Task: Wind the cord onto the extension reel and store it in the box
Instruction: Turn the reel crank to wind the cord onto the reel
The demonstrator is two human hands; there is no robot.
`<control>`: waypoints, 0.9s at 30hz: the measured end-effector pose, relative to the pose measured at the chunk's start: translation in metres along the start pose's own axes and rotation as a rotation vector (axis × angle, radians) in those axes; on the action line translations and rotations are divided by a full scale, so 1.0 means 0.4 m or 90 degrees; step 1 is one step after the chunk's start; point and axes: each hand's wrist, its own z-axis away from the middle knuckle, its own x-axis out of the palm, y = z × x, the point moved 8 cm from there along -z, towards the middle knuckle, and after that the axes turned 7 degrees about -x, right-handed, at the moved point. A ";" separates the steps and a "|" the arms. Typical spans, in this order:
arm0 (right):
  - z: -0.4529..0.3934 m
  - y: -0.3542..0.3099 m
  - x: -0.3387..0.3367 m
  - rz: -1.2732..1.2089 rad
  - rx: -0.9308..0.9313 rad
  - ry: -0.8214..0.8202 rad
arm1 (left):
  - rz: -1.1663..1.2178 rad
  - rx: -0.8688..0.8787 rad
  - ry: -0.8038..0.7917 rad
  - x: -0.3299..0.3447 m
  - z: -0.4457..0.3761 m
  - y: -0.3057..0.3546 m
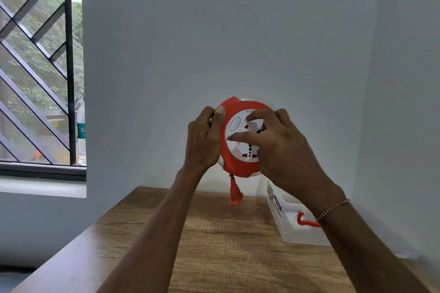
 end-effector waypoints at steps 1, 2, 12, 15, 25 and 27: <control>0.001 0.002 0.007 0.011 0.008 -0.023 | -0.003 0.000 -0.001 0.000 0.000 -0.003; 0.001 0.003 0.010 0.022 0.013 -0.034 | 0.000 -0.001 -0.002 0.001 0.000 -0.005; -0.001 0.028 0.030 0.004 0.023 -0.025 | -0.011 -0.023 -0.023 0.003 0.001 -0.009; 0.002 0.020 0.050 -0.017 -0.005 -0.075 | -0.016 -0.027 -0.027 0.004 0.004 -0.010; 0.017 0.016 0.056 0.124 0.010 -0.101 | -0.029 -0.005 -0.033 0.011 0.006 -0.002; 0.020 0.024 0.048 0.113 0.028 -0.068 | -0.029 0.003 -0.024 0.009 0.007 0.001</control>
